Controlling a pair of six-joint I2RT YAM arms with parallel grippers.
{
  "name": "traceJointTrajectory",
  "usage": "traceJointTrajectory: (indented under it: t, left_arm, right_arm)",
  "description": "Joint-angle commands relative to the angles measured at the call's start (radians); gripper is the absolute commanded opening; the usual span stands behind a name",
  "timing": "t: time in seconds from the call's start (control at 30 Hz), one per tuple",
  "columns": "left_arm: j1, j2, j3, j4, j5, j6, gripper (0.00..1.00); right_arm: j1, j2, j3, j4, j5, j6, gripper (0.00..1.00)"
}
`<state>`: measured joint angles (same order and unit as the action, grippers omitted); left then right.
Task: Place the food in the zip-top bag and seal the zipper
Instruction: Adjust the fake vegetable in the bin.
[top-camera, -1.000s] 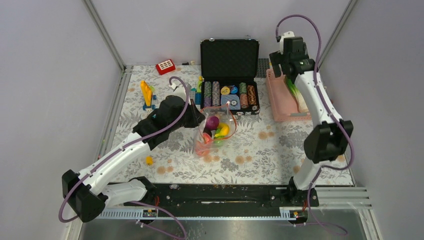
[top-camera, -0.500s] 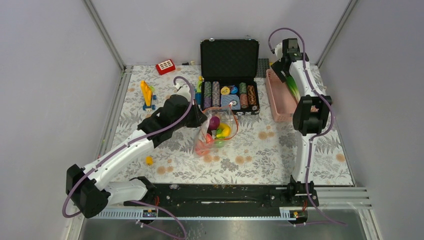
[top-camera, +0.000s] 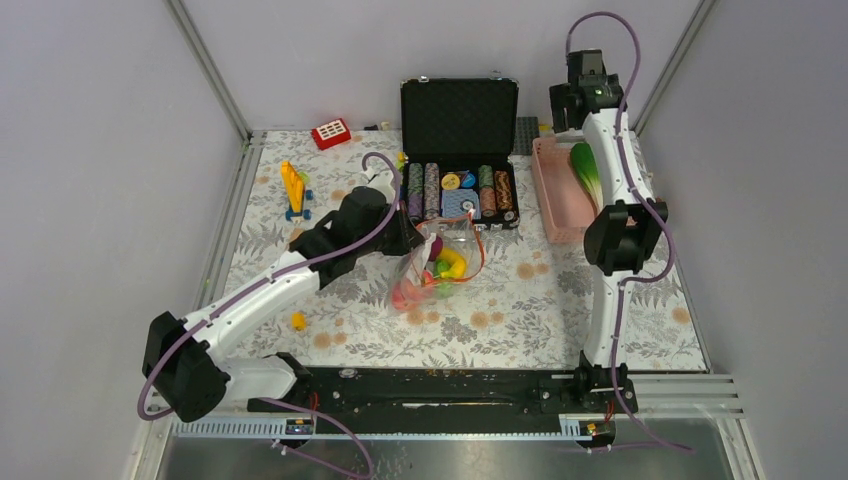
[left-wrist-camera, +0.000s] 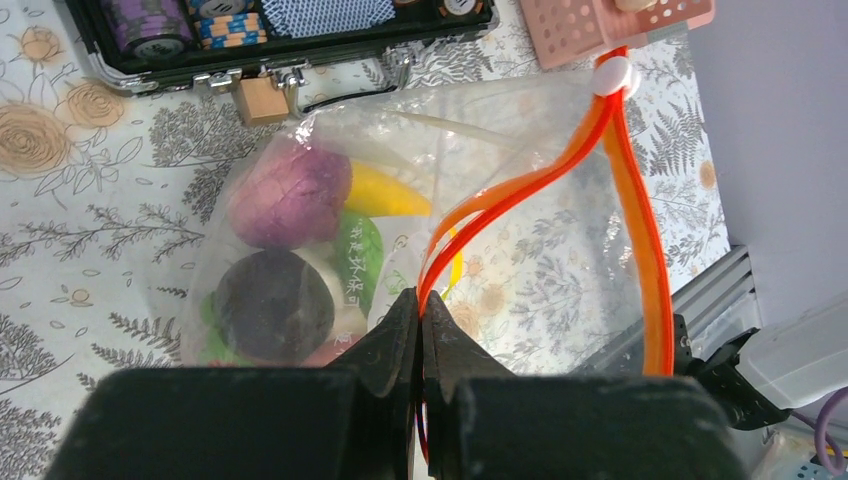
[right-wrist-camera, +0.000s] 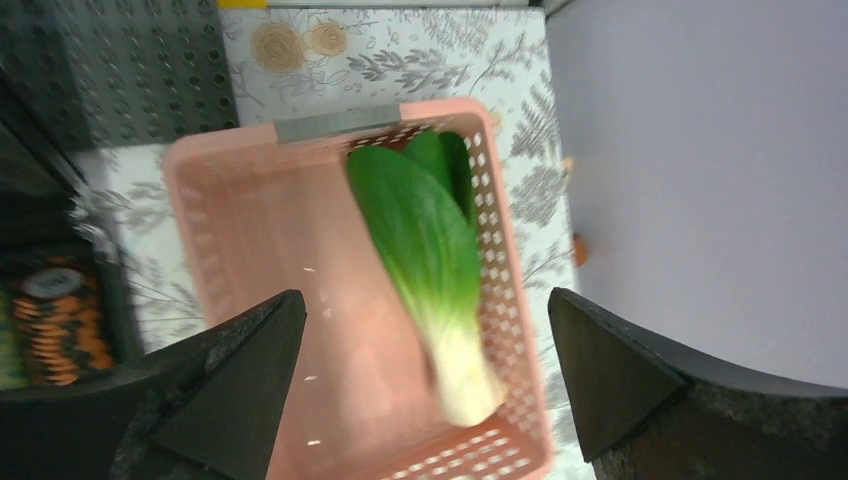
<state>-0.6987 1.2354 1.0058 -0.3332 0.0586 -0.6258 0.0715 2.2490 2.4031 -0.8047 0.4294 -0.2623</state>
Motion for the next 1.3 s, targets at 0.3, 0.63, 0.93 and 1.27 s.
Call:
traceJointTrajectory:
  t: [0.3, 0.63, 0.93, 1.27]
  left_arm:
    - [0.005, -0.07, -0.006, 0.064, -0.012, 0.008, 0.0]
    - [0.017, -0.055, 0.002, 0.055, -0.024, 0.018, 0.0]
    - [0.021, -0.057, 0.007, 0.06, -0.031, 0.009, 0.0]
    - [0.021, -0.026, 0.02, 0.067, -0.012, 0.007, 0.0]
  right_arm:
    - [-0.046, 0.057, -0.107, 0.108, 0.215, 0.969, 1.0]
    - [-0.079, 0.194, -0.057, 0.122, 0.258, 1.062, 1.0]
    - [-0.143, 0.267, -0.007, 0.081, 0.14, 1.12, 1.0]
    - [-0.154, 0.261, -0.01, 0.044, -0.052, 1.004, 0.97]
